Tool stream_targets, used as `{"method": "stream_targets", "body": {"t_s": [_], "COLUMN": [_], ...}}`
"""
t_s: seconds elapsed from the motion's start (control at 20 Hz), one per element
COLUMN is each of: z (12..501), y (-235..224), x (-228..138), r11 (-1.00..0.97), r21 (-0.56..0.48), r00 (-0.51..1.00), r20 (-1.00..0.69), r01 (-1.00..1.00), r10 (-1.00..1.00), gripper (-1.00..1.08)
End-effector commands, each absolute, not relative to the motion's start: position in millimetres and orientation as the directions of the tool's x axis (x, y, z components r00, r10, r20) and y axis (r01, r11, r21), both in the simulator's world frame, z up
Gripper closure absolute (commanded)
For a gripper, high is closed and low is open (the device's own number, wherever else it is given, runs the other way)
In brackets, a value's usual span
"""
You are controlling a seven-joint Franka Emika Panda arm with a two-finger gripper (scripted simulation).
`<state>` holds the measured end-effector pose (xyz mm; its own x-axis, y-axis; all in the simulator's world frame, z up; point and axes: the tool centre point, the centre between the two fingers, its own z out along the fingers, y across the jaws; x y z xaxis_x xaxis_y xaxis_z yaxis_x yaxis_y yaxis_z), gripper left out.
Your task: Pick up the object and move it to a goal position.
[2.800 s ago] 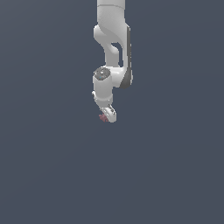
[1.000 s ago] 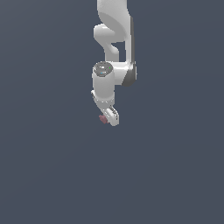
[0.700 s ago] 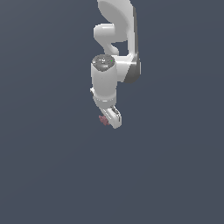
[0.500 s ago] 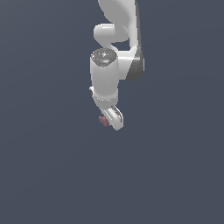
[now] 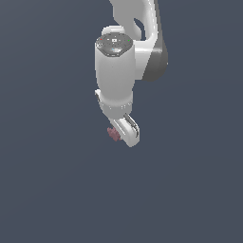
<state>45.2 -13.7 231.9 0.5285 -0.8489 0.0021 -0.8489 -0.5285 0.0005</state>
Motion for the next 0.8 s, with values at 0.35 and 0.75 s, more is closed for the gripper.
{"method": "stream_targets", "body": {"t_s": [0.35,0.75], "z": [270,284], "y": [-8,-6], "x": [81,95], "r11": [-0.529,-0.529], "r21": [0.0,0.0], "r00": [0.529,0.529], "r20": [0.001,0.0], "r01": [-0.849,-0.849], "r10": [-0.849,-0.849], "gripper": [1.08,1.08]}}
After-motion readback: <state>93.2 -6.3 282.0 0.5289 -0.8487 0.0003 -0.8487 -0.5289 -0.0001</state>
